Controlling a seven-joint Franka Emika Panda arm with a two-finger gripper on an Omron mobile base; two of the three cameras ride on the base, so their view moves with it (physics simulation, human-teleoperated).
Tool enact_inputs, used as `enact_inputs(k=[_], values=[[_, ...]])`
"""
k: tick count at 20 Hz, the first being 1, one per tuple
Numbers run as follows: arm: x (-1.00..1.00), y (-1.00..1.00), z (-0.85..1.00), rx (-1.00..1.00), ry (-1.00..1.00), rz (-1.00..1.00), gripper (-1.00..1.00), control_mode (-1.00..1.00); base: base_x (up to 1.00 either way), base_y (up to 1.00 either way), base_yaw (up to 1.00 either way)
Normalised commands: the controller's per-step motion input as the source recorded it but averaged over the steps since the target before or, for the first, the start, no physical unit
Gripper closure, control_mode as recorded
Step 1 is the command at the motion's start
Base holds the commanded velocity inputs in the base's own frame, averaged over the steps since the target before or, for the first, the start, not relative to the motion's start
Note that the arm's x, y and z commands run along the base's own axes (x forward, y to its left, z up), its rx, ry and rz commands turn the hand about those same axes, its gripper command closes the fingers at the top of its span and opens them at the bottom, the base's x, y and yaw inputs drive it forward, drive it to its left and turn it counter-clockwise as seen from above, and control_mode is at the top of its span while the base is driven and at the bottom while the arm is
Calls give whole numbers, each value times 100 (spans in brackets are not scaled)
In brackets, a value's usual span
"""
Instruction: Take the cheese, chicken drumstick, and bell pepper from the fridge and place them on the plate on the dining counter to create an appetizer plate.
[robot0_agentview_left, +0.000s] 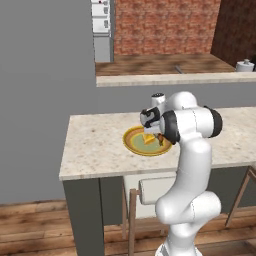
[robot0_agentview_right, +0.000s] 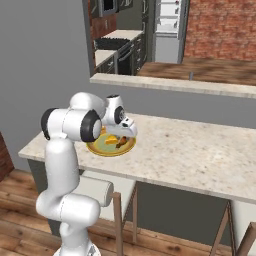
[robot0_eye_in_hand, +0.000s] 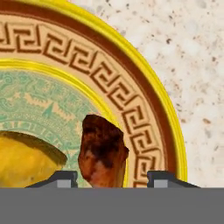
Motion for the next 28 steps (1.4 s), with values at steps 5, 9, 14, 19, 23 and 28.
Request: enact_inputs(k=[5, 9, 14, 19, 23, 28], values=[[-43, 0, 39, 0, -10, -5, -100, -100, 0, 0, 0], [-74, -1, 79, 0, -10, -8, -100, -100, 0, 0, 0], [-100, -24, 100, 0, -18, -2, -100, -100, 0, 0, 0], [-100, -23, 100, 0, -23, 0, -100, -100, 0, 0, 0], [-100, -2, 95, 0, -20, 0, -100, -100, 0, 0, 0], [-88, 7, 49, 0, -10, 0, -100, -100, 0, 0, 0]])
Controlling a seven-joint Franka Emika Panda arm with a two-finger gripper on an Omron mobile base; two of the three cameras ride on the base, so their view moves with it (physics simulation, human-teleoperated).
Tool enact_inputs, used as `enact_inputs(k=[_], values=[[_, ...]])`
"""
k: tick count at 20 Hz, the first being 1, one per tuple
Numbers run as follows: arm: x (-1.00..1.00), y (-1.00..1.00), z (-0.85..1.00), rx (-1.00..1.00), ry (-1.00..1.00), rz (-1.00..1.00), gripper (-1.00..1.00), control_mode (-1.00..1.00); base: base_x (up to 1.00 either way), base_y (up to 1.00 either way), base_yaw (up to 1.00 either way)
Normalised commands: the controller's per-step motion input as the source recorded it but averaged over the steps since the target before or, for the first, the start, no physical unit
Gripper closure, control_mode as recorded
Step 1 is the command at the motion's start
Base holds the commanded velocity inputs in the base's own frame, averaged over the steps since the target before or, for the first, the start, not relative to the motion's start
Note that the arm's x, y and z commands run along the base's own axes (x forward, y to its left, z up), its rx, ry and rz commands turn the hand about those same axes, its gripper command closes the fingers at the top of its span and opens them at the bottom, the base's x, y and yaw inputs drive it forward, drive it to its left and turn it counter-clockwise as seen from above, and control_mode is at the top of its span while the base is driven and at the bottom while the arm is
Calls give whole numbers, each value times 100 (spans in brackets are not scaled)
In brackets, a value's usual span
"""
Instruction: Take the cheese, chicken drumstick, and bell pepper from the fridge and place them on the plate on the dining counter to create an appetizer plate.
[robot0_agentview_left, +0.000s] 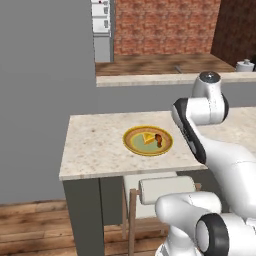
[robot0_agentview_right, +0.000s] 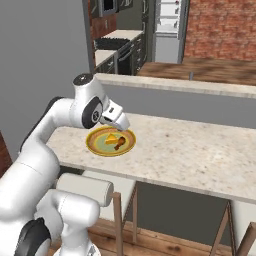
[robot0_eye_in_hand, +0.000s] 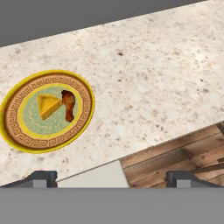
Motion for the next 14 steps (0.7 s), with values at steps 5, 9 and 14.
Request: enact_inputs(k=[5, 9, 14], values=[[-62, 8, 26, 0, -5, 1, -100, -100, 0, 0, 0], [-30, 0, 7, 0, -2, 0, -100, 100, -34, -20, 0], [0, 0, 0, 0, 0, 0, -100, 100, -53, -83, -2]])
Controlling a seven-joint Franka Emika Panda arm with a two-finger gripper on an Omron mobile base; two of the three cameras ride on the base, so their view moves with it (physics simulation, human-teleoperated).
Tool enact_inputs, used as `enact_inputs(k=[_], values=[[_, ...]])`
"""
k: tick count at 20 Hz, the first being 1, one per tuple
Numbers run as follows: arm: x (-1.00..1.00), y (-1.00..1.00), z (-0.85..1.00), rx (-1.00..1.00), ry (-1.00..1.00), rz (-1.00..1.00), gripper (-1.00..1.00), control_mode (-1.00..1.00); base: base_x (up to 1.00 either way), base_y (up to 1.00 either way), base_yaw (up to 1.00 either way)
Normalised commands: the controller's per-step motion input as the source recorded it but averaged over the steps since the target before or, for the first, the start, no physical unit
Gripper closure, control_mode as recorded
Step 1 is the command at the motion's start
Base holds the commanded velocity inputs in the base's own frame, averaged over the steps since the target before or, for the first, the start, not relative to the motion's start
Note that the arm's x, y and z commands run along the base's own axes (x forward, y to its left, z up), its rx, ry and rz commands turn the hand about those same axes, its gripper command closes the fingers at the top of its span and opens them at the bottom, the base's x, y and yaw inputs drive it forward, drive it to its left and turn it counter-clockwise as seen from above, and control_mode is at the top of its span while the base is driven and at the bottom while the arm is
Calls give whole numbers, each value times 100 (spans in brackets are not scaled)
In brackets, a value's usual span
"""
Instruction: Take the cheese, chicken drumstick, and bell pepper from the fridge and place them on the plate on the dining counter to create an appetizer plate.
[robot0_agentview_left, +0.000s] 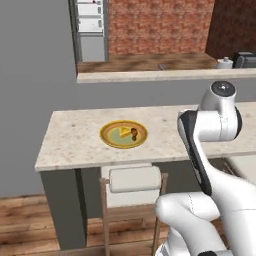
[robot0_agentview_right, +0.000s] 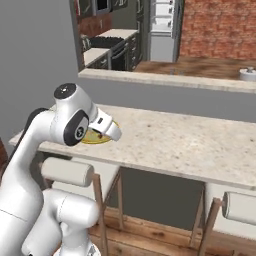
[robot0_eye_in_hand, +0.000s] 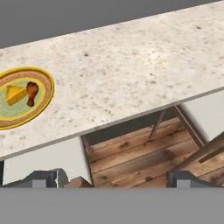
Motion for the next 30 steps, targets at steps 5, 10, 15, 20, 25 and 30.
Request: enact_inputs(k=[5, 10, 15, 20, 25, 30], values=[[0, 0, 0, 0, 0, 0, -100, 100, -27, -99, -9], [0, 0, 0, 0, 0, 0, -100, 100, -7, -100, -16], [0, 0, 0, 0, 0, 0, -100, 100, 0, -100, -16], [0, 0, 0, 0, 0, 0, -100, 100, 7, -100, -16], [0, 0, 0, 0, 0, 0, -100, 100, 22, -100, -12], [0, 0, 0, 0, 0, 0, -100, 100, 34, -100, -8]])
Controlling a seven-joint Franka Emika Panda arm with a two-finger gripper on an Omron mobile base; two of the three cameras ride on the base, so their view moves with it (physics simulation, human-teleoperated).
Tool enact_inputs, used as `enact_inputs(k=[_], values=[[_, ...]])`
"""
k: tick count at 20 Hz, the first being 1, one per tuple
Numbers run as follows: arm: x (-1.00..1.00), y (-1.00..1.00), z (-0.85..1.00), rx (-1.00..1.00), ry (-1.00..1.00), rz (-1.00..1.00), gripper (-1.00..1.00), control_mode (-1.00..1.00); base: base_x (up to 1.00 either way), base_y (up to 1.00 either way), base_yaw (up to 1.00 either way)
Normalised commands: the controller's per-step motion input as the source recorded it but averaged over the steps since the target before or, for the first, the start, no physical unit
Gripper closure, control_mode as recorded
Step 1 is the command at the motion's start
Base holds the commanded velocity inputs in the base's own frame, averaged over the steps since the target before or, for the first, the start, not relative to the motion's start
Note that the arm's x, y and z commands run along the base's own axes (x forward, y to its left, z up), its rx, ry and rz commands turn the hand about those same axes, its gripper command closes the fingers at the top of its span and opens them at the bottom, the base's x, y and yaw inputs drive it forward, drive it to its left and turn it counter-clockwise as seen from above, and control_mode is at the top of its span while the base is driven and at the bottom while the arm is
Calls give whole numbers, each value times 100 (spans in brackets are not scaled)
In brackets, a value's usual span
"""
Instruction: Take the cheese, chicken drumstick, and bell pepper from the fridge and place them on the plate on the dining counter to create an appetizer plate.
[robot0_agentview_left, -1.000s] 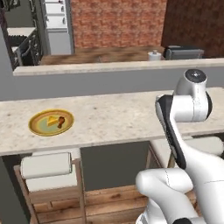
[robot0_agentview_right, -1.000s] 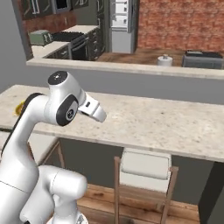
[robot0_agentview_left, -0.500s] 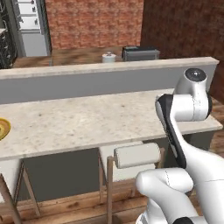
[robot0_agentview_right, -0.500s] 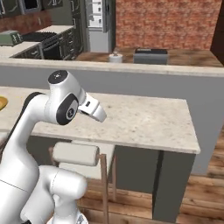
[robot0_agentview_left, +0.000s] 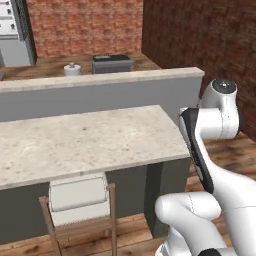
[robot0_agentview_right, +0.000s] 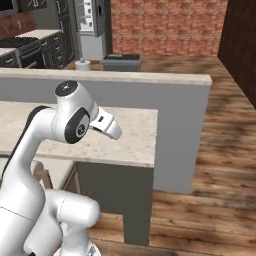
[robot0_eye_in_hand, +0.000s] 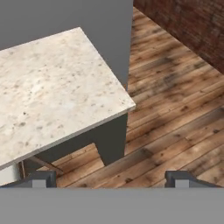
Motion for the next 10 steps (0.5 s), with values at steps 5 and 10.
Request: enact_inputs(k=[5, 10], values=[[0, 0, 0, 0, 0, 0, -100, 100, 31, -100, -6], [0, 0, 0, 0, 0, 0, -100, 100, 38, -100, -4]])
